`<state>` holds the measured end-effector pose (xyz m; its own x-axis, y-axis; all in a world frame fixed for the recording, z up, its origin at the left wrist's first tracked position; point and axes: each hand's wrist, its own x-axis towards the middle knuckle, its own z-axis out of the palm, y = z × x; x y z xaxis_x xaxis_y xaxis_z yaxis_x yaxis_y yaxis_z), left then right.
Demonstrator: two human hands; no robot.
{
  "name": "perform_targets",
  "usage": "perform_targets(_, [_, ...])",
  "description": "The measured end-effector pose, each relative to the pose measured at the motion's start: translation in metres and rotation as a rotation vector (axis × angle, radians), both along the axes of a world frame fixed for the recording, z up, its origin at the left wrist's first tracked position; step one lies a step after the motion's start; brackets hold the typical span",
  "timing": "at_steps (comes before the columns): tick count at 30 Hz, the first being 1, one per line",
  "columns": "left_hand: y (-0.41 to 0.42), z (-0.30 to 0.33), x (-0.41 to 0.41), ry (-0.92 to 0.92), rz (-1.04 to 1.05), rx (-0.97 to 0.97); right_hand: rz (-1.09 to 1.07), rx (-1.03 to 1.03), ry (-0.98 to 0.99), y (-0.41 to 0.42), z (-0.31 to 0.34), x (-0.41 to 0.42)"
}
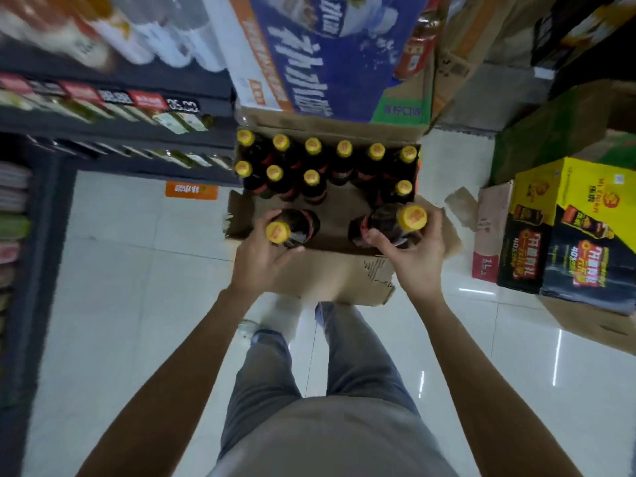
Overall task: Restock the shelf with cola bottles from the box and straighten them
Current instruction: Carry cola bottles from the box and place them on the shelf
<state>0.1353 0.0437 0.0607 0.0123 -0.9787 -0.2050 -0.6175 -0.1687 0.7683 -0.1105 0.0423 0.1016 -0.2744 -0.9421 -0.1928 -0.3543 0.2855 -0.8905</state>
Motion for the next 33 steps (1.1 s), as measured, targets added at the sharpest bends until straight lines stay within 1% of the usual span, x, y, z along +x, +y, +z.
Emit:
perform_targets(2, [0.021, 0.022, 0.029, -0.035, 0.088, -0.051, 0.07, -0.047, -0.008, 0.0, 0.012, 0.029])
perform_targets(5, [0.058, 0.045, 0.08, -0.036, 0.252, -0.118, 0.275, -0.098, -0.04, -0.002, 0.028, 0.082])
perform_targets(8, [0.104, 0.062, 0.135, -0.066, 0.468, -0.098, 0.425, -0.085, -0.11, 0.005, 0.041, 0.15])
perform_targets(10, [0.138, 0.071, 0.171, -0.002, 0.607, -0.088, 0.517, -0.07, -0.161, 0.017, 0.05, 0.205])
perform_targets(14, [0.208, 0.091, 0.252, 0.114, 0.853, -0.158, 0.704, -0.018, -0.284, 0.052, 0.058, 0.324])
perform_targets(17, [0.259, 0.107, 0.319, 0.13, 0.984, -0.208, 0.88, -0.027, -0.287, 0.081, 0.054, 0.412])
perform_targets(20, [0.308, 0.124, 0.378, 0.07, 1.113, -0.255, 1.088, -0.085, -0.238, 0.109, 0.056, 0.5])
perform_targets(23, [0.353, 0.141, 0.427, -0.03, 1.265, -0.261, 1.301, -0.172, -0.167, 0.136, 0.069, 0.581])
perform_targets(25, [0.38, 0.153, 0.456, -0.094, 1.357, -0.277, 1.435, -0.207, -0.166, 0.153, 0.083, 0.631])
perform_targets(28, [0.416, 0.172, 0.504, -0.177, 1.487, -0.304, 1.58, -0.282, -0.183, 0.178, 0.109, 0.706])
perform_targets(30, [0.437, 0.183, 0.539, -0.236, 1.559, -0.368, 1.685, -0.325, -0.205, 0.195, 0.129, 0.757])
perform_targets(33, [0.464, 0.2, 0.59, -0.34, 1.655, -0.451, 1.785, -0.409, -0.295, 0.222, 0.155, 0.834])
